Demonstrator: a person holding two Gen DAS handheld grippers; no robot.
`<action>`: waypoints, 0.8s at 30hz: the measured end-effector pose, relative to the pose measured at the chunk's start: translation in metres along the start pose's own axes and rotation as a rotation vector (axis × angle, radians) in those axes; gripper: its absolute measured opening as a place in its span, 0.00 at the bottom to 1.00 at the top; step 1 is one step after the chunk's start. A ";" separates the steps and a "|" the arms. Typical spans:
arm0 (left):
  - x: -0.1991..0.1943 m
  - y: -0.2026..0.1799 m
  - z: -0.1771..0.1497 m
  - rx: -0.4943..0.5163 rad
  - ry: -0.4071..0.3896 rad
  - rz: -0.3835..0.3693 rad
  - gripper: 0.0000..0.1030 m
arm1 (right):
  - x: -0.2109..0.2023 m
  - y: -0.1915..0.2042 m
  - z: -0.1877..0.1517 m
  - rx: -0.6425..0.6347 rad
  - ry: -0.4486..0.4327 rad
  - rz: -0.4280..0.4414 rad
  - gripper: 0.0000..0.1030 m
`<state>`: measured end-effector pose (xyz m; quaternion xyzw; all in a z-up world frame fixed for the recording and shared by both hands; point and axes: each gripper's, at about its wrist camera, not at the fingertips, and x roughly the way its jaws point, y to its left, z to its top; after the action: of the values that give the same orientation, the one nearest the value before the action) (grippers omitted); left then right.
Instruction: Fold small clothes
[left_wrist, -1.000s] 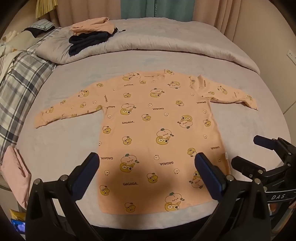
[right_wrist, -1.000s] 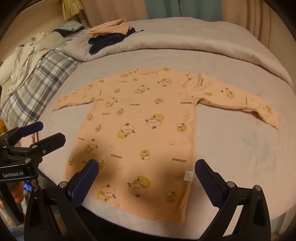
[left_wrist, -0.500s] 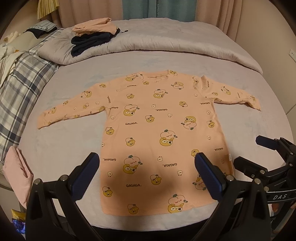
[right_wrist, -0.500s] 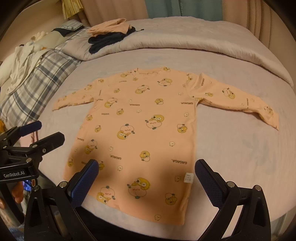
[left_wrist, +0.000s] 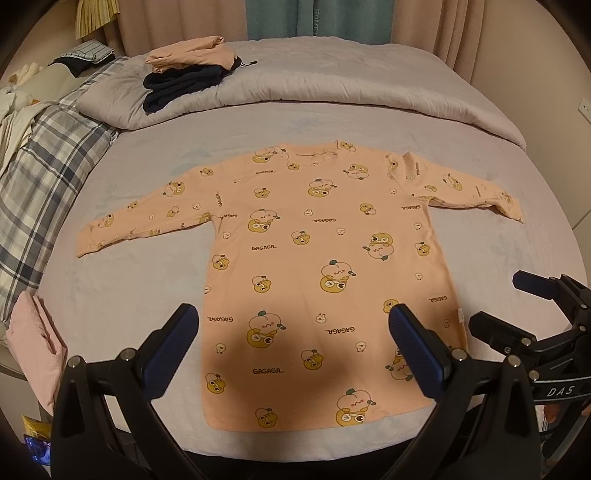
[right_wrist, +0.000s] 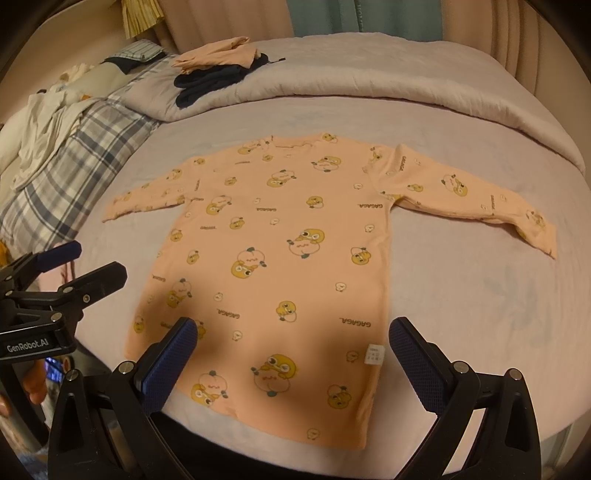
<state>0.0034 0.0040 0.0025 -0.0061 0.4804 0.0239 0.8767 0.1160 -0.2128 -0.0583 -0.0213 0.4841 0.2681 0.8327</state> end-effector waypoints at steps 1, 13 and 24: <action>0.000 -0.001 0.000 0.000 0.000 0.000 1.00 | 0.000 0.000 0.000 0.000 0.000 0.000 1.00; 0.002 -0.001 -0.001 -0.005 0.002 0.003 1.00 | 0.000 0.000 -0.001 0.001 -0.001 -0.004 1.00; 0.002 0.001 -0.003 -0.007 0.007 0.001 1.00 | -0.001 0.000 0.000 -0.004 0.001 -0.004 1.00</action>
<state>0.0016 0.0050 -0.0008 -0.0091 0.4833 0.0263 0.8750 0.1151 -0.2133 -0.0573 -0.0242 0.4837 0.2676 0.8330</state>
